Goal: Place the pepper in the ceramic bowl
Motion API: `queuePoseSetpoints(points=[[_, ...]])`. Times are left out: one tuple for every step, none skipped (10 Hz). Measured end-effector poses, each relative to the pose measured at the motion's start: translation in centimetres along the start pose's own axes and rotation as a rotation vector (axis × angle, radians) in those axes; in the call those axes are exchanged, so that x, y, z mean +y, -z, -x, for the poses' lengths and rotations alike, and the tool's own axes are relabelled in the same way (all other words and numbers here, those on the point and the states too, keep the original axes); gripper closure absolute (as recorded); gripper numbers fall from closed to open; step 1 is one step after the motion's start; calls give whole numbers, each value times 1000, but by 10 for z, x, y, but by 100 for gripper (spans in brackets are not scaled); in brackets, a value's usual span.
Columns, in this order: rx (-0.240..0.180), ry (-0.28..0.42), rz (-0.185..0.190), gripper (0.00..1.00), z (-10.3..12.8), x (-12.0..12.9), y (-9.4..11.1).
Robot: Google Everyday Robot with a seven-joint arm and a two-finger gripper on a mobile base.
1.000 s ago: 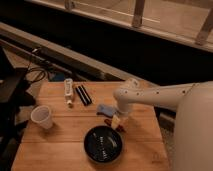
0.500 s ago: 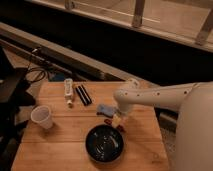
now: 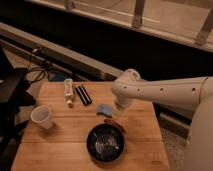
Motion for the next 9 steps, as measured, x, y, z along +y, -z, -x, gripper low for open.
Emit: queuePoseSetpoints(points=[[8, 1, 5, 20, 1, 0, -4], [18, 2, 10, 20, 1, 0, -13], [28, 3, 14, 20, 0, 0, -23], [35, 0, 22, 20, -1, 0, -38], [46, -5, 33, 20, -1, 0, -53], [53, -9, 41, 20, -2, -1, -61], [61, -12, 48, 20, -3, -1, -69], [65, -18, 60, 20, -4, -1, -74], [72, -22, 67, 20, -7, -1, -77]])
